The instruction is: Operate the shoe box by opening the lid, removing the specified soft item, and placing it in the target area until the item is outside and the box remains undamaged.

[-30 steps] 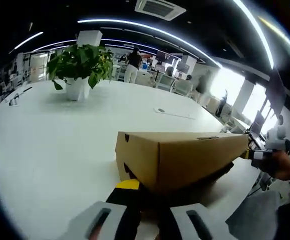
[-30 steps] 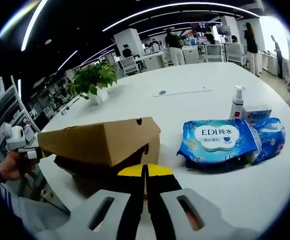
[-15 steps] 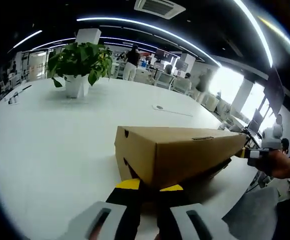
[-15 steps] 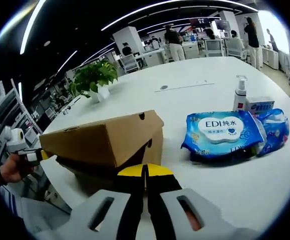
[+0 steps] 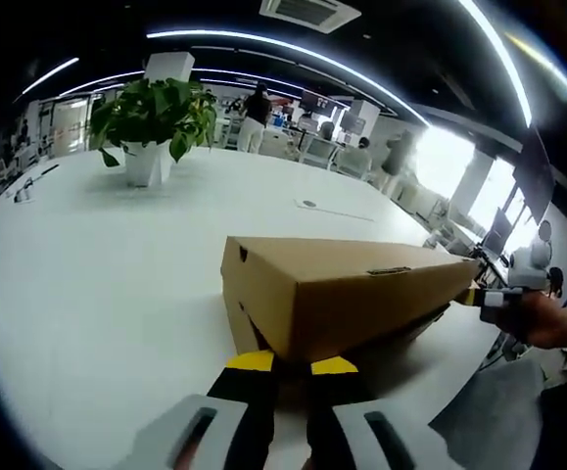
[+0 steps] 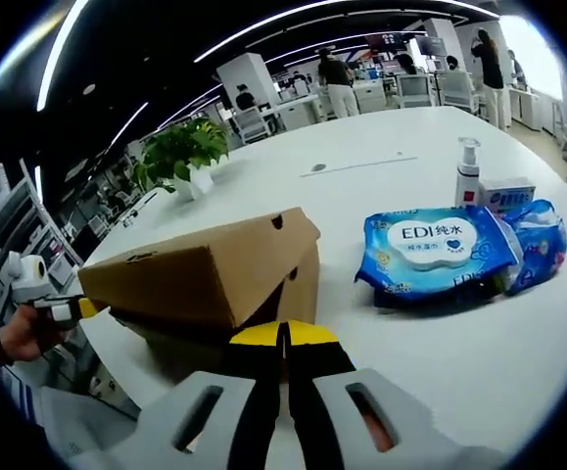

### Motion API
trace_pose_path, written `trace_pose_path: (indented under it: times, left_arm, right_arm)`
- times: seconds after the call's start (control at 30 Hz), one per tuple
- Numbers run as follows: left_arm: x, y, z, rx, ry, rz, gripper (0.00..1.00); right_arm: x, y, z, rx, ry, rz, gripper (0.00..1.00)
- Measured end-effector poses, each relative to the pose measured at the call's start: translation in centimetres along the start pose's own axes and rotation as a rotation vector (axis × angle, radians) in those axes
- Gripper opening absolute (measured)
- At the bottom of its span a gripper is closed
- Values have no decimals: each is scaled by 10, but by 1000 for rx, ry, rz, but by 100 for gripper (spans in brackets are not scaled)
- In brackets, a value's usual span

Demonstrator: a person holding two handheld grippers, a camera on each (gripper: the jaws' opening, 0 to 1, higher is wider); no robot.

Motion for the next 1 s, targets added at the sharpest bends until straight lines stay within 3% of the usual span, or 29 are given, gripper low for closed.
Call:
trace_pose_path:
  times: [1.0]
  left_arm:
    - [-6,19,-11,-32,4,8,9]
  right_arm:
    - [7,16,-1,3,-2,8,0]
Point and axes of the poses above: the point that each gripper's makers call its tool centre point, and the gripper's own axes: z roughly forward along the fingers, x roughly to its right, y roughly out of its underside, the point moved 2 cm from there along -z, roughly backward along the fingers, and after that the axes turned 11 degrees about -y, right-handed, at the moved point
